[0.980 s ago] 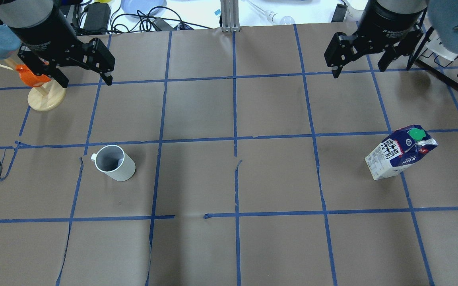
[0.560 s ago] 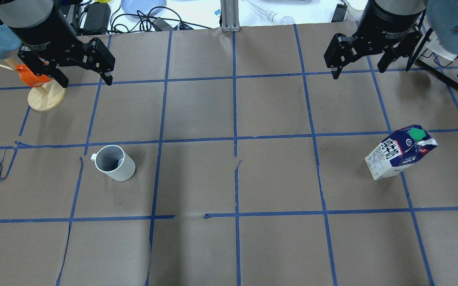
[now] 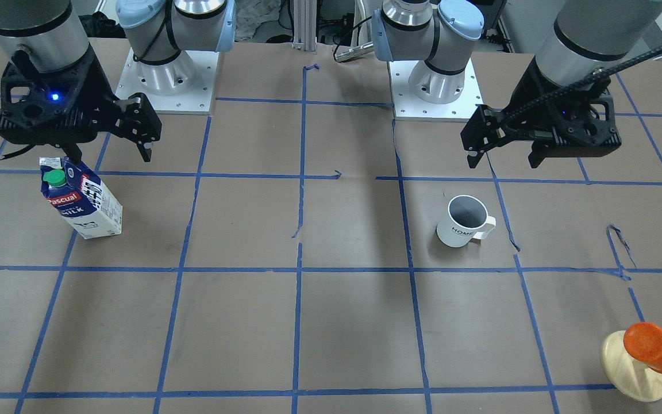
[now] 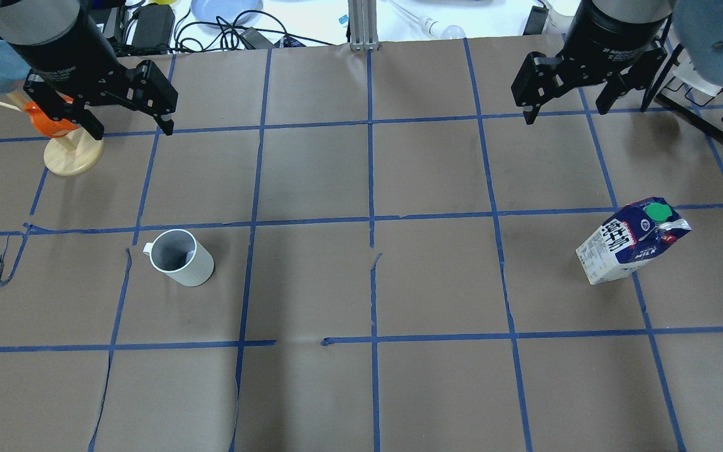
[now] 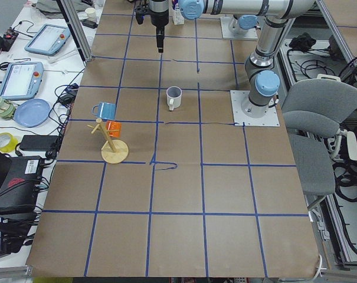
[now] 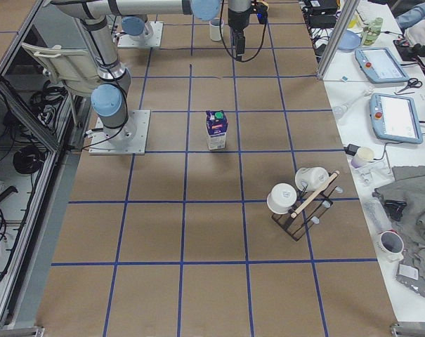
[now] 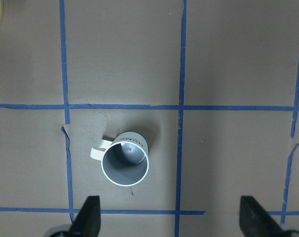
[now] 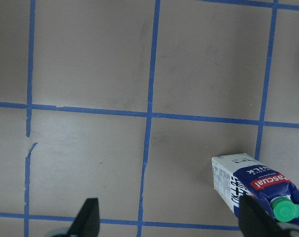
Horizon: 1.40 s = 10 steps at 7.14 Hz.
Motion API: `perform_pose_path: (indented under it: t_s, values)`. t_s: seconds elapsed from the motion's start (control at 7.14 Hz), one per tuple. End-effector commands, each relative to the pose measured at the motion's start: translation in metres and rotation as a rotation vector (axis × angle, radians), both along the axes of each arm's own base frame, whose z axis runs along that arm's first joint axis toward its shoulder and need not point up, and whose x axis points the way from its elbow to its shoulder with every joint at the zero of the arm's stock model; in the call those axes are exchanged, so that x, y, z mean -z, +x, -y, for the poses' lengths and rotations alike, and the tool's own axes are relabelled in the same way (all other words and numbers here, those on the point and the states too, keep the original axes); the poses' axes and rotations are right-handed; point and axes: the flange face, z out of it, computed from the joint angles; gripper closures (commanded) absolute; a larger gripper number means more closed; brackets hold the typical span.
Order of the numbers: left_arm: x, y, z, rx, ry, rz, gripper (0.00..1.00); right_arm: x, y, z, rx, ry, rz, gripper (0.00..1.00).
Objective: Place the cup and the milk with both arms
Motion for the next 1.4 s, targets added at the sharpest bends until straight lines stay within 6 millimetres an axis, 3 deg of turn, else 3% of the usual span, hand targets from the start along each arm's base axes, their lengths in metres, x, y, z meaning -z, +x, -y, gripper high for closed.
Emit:
perform_pose_path:
  t_s: [0.0,0.14,0.56,0.84,1.12,1.26]
  values:
    - [0.026,0.037,0.001,-0.089,0.044,-0.016,0.0,0.0,0.0,0.0,0.0,-0.001,0.0,0.0]
    - [0.054,0.055,0.001,-0.131,0.062,-0.014,0.0,0.001,0.0,0.0,0.0,0.001,0.0,0.0]
    - [0.114,0.073,-0.011,-0.281,0.121,-0.024,0.0,0.001,0.0,0.0,0.0,0.001,0.0,0.0]
    - [0.176,0.099,-0.026,-0.5,0.226,-0.025,0.0,0.0,0.0,0.0,0.0,-0.001,0.0,0.0]
    - [0.228,0.101,-0.03,-0.515,0.227,-0.026,0.0,0.0,0.0,0.0,0.0,-0.001,0.002,0.0]
    - [0.244,0.099,-0.033,-0.512,0.242,-0.029,0.0,0.0,0.0,0.0,0.0,-0.001,0.0,0.0]
